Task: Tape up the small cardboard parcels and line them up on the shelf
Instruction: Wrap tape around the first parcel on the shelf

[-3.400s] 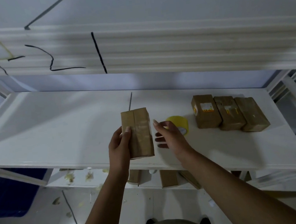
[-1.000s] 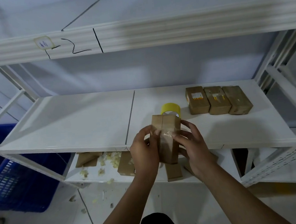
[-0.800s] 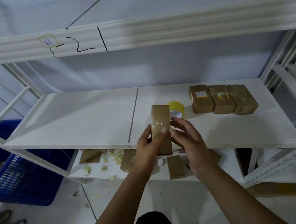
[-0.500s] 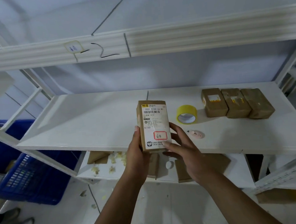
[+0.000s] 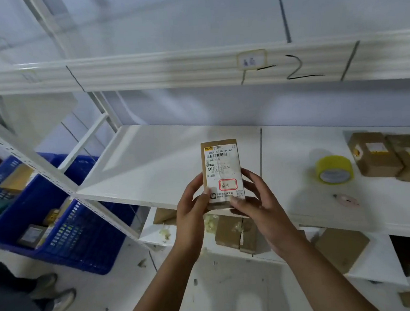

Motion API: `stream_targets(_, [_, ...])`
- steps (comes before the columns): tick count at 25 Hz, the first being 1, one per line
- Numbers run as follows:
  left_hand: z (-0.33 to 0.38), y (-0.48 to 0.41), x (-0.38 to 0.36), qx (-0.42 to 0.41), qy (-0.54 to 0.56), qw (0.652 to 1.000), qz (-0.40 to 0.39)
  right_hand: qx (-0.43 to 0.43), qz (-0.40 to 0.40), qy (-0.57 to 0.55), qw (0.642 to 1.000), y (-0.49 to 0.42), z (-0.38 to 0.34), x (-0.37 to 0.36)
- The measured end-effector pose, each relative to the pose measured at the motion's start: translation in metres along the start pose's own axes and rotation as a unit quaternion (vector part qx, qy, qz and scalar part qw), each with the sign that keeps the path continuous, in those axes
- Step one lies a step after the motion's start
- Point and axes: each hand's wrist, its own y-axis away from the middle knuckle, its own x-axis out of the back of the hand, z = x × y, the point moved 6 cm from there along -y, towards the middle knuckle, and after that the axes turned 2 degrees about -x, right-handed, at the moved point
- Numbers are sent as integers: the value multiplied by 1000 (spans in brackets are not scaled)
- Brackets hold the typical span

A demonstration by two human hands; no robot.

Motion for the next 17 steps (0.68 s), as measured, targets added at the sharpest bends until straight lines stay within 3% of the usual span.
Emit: stream_targets(17, [-24,-89,80,92,-33,990,99,-127,-101,124,979,-139,11,-76])
